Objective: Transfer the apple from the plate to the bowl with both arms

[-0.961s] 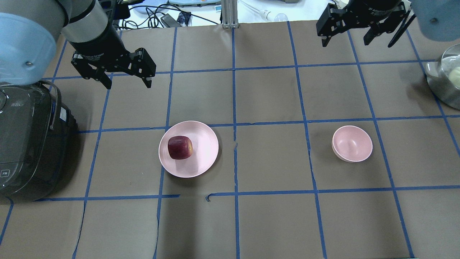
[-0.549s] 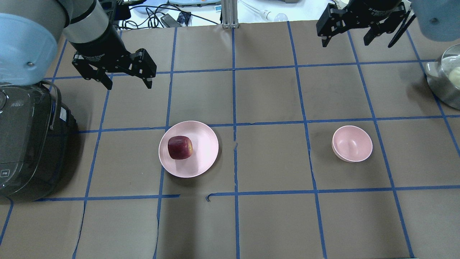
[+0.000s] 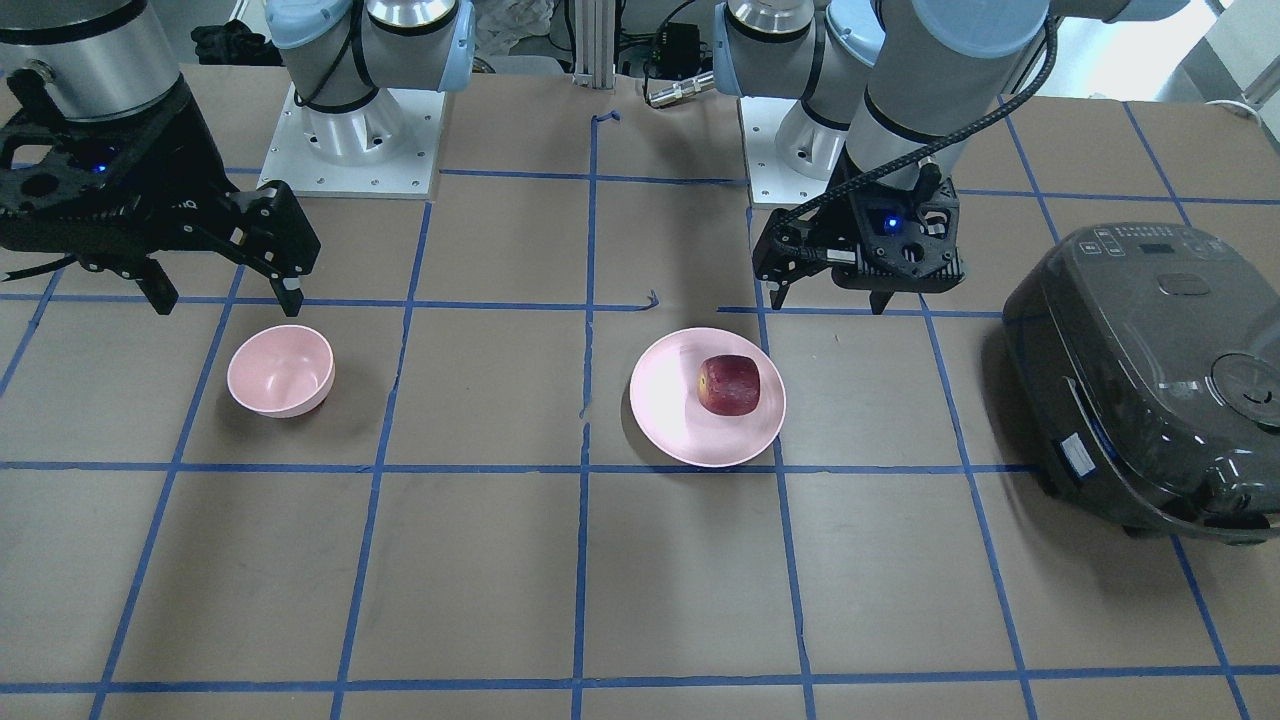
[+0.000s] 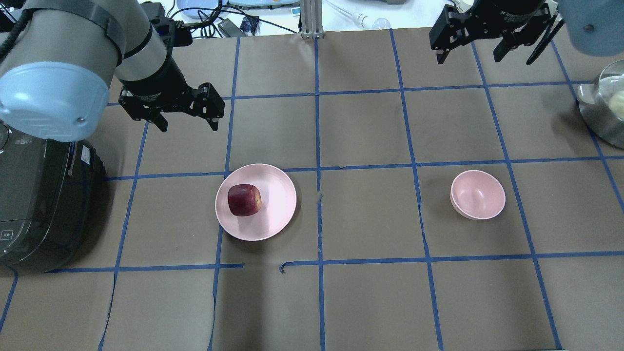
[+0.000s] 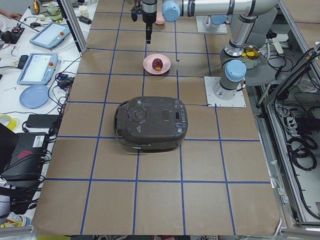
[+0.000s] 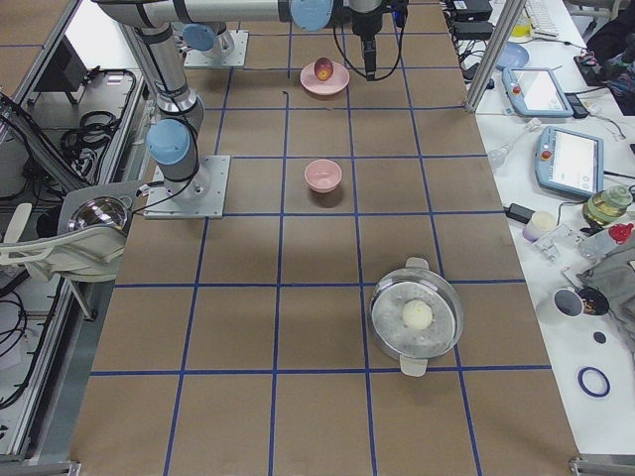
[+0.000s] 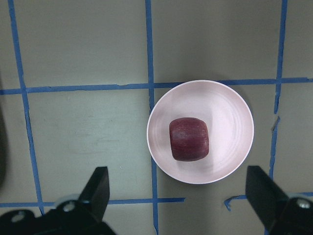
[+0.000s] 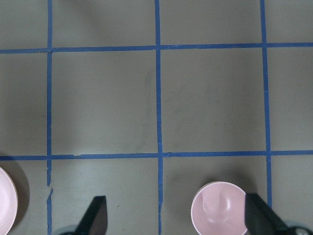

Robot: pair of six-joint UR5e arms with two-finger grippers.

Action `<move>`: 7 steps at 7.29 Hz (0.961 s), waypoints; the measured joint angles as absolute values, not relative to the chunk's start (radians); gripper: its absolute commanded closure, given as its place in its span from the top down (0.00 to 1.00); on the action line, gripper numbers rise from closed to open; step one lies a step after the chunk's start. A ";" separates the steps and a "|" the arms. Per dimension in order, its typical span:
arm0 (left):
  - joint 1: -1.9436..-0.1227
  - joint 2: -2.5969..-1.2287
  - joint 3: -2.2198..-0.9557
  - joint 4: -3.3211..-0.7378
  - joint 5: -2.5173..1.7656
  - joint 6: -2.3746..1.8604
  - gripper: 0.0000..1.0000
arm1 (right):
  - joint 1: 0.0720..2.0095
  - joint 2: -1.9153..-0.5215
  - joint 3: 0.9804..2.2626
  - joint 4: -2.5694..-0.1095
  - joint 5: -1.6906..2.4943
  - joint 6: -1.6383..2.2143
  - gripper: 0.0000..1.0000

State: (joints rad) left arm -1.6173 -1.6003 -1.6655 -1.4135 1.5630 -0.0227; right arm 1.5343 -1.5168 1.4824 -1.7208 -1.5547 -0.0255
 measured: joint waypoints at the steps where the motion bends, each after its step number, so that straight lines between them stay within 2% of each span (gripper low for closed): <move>1: -1.618 -1.606 -1.678 -1.395 1.559 -0.017 1.00 | 1.527 -1.514 1.485 -1.713 -1.554 -0.031 1.00; 4: -1.619 -1.621 -1.762 -1.326 1.557 -0.009 1.00 | 1.375 -1.497 1.543 -1.659 -1.546 -0.162 1.00; 7: -1.624 -1.644 -1.985 -1.036 1.542 -0.014 1.00 | 1.249 -1.437 1.751 -1.773 -1.553 -0.318 1.00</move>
State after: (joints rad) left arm -1.6239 -1.6438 -1.9853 -1.0364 1.5417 -0.0144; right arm 1.2490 -1.4366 1.7508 -1.7728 -1.5534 -0.3183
